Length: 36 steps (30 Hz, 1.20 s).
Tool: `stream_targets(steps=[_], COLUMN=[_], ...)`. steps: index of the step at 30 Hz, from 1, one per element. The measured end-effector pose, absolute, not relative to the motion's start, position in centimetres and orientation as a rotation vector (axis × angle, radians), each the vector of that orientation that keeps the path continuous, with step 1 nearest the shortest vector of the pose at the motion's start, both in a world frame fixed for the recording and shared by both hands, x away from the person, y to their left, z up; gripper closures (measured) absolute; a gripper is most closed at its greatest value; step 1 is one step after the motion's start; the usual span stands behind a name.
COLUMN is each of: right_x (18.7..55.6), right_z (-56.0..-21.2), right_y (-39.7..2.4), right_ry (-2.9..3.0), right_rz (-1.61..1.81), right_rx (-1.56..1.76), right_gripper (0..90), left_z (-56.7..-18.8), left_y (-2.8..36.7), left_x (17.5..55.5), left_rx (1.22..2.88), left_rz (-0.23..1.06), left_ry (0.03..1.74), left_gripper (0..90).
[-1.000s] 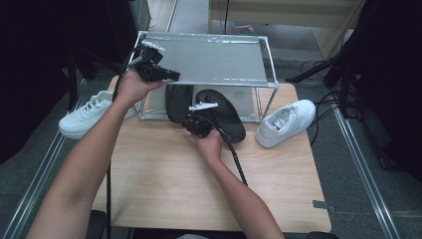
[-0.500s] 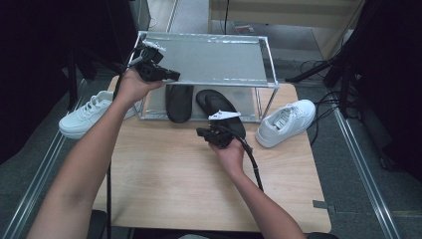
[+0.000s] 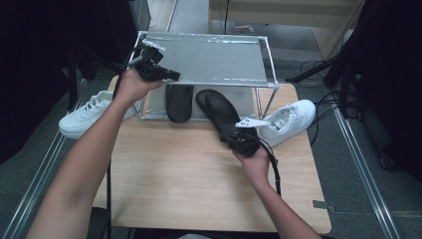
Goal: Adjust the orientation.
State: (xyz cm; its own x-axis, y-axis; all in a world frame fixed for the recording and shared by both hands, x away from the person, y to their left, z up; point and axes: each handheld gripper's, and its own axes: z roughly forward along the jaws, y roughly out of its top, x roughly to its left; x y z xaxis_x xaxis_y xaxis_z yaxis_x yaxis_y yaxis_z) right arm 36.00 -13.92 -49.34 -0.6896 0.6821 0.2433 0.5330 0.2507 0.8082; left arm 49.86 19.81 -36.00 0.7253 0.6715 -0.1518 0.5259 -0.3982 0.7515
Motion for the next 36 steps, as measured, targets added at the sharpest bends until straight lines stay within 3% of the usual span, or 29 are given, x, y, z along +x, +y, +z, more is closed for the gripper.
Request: stream_targets(steps=[20,36], right_x=[34.3,36.2], right_z=[-50.2,-52.2], right_y=[-20.1,-19.7], right_ry=[2.248,2.270], right_rz=[1.373,1.197], right_rx=[1.207,1.254], right_gripper=[90.0,90.0], left_z=[-36.0,-36.1], left_y=[19.9,20.0], left_x=[50.0,50.1], left_rx=[2.102,2.102], left_rz=[0.220,0.217], left_ry=[0.873,0.861], left_gripper=[89.7,89.8])
